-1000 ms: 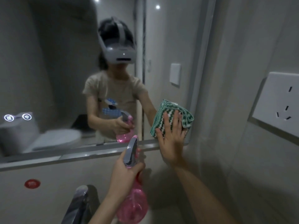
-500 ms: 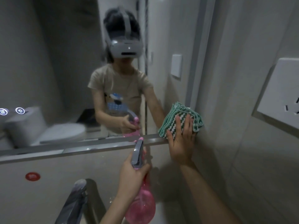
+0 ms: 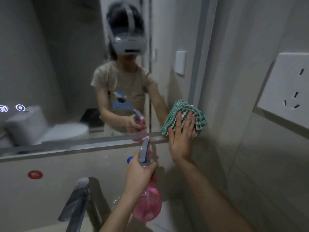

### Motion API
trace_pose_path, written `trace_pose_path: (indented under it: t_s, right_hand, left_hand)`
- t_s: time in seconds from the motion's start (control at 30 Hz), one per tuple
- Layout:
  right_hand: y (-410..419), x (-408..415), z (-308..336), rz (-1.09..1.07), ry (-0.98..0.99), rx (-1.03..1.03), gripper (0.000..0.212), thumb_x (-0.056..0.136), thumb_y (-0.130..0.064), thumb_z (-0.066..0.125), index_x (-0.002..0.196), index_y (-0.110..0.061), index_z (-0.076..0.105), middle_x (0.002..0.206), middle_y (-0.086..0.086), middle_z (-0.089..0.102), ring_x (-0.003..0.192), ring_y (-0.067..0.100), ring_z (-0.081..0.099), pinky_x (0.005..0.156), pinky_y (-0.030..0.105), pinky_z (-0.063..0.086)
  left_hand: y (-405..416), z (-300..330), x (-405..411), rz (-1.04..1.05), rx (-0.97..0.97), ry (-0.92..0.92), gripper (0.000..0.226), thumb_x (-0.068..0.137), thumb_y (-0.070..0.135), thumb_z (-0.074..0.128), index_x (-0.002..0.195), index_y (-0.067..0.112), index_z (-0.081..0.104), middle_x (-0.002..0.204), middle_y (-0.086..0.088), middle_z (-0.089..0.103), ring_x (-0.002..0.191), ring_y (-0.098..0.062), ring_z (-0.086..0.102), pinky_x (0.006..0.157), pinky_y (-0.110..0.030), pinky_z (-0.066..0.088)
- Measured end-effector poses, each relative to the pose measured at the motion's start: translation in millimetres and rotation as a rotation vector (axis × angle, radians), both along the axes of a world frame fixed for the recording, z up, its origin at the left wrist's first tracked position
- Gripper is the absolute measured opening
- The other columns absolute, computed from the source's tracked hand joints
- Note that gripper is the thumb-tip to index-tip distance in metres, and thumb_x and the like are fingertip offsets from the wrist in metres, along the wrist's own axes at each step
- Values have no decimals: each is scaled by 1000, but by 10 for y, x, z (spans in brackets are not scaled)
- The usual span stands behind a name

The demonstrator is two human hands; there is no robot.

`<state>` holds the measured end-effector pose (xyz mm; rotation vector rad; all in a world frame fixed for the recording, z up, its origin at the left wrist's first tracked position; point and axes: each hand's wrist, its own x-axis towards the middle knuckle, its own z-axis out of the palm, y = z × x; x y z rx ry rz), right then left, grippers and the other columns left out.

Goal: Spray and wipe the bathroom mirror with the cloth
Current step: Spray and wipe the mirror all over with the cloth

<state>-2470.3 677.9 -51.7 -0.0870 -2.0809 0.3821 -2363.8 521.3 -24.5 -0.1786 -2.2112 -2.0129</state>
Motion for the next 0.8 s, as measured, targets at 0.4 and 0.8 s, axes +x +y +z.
trace_pose_path:
  t_s: [0.4, 0.8]
  right_hand:
    - [22, 49, 28, -10, -51, 4, 57, 102, -49, 10, 151, -20, 13, 156, 12, 7, 143, 30, 10, 109, 50, 16]
    - [-16, -14, 6, 26, 24, -4, 56, 104, -42, 15, 153, -22, -3, 156, 18, 8, 143, 37, 10, 112, 45, 13]
  left_hand:
    - [11, 29, 116, 39, -6, 98, 32, 79, -9, 59, 96, 17, 53, 63, -6, 49, 42, -6, 47, 42, -22, 45]
    - [-191, 651, 91, 22, -33, 240, 29, 77, -10, 58, 86, 17, 50, 58, -6, 50, 38, -9, 49, 41, -25, 46]
